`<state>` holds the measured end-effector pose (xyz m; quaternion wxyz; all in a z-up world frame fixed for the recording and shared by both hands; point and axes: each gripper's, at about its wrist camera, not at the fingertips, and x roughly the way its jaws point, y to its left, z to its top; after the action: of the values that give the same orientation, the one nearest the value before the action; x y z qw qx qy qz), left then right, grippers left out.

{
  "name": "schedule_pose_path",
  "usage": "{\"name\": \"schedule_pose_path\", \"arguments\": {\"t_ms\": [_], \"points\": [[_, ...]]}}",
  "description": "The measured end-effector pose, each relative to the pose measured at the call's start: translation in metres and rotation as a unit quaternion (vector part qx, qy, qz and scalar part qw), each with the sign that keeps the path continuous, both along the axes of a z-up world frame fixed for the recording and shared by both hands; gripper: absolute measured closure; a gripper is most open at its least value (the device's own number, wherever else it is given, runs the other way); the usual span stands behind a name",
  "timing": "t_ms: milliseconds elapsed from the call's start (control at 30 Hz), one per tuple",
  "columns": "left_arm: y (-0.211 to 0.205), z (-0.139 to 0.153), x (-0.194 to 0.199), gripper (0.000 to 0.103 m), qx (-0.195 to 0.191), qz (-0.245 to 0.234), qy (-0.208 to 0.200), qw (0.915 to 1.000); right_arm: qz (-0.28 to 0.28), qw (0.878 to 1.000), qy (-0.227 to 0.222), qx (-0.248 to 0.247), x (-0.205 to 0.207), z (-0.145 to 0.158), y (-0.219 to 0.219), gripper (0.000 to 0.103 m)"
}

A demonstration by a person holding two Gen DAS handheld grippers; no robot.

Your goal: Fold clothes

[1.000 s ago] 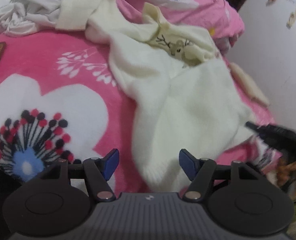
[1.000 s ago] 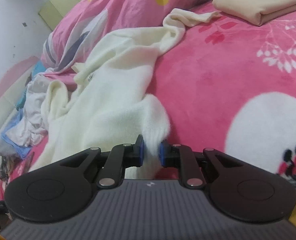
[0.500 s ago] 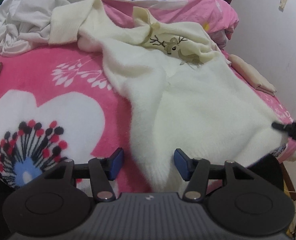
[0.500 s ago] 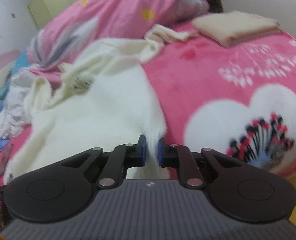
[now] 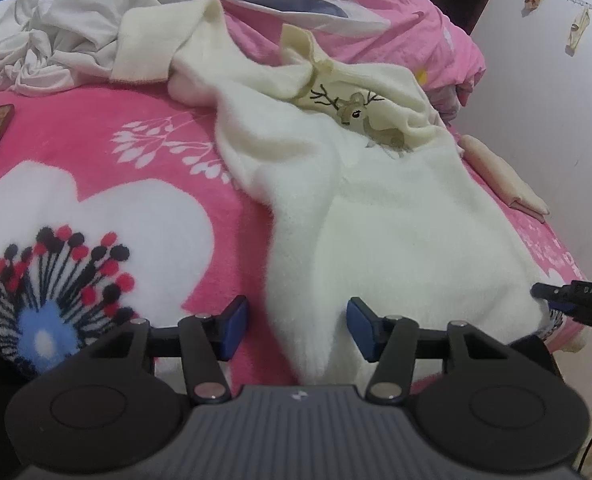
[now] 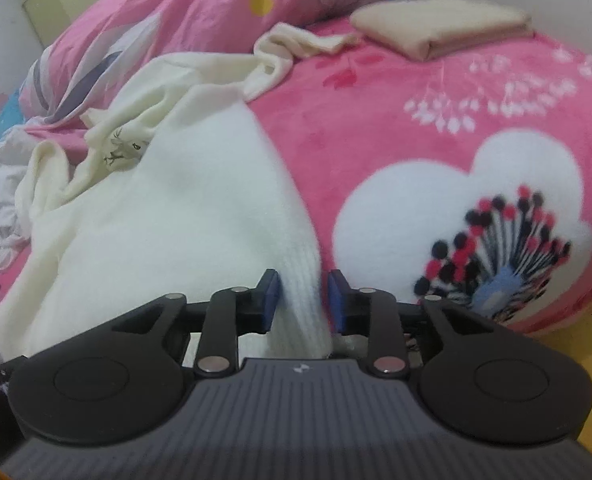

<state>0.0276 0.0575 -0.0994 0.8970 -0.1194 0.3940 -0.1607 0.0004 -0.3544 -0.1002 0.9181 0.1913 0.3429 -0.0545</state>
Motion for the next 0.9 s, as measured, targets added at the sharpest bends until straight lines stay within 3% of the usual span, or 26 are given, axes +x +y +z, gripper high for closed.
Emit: {"name": "schedule_pose_path", "arguments": {"t_ms": [167,433,567,700,833,900], "points": [[0.001,0.000,0.001,0.046,-0.004,0.000,0.000,1.0000,0.013,0.999,-0.032,-0.032,-0.001,0.024,0.017,0.066],[0.002,-0.002,-0.001,0.044,-0.008,-0.006,-0.013,0.9999,0.151,0.985,-0.074,-0.031,0.050,0.054,0.095,0.057],[0.005,-0.004,-0.003,0.044,-0.014,-0.012,-0.019,0.9996,0.259,0.962,-0.083,-0.029,0.086,0.066,0.157,0.046],[0.006,-0.007,-0.006,0.044,-0.015,-0.019,-0.029,0.9993,0.366,0.922,-0.097,-0.079,0.127,0.070,0.229,0.024],[0.008,-0.009,-0.008,0.044,-0.017,-0.026,-0.038,0.9988,0.426,0.891,-0.082,-0.136,0.178,0.064,0.294,0.022],[0.010,-0.011,-0.008,0.044,-0.020,-0.031,-0.042,0.9985,0.433,0.886,-0.059,-0.158,0.205,0.055,0.317,0.022]]}}
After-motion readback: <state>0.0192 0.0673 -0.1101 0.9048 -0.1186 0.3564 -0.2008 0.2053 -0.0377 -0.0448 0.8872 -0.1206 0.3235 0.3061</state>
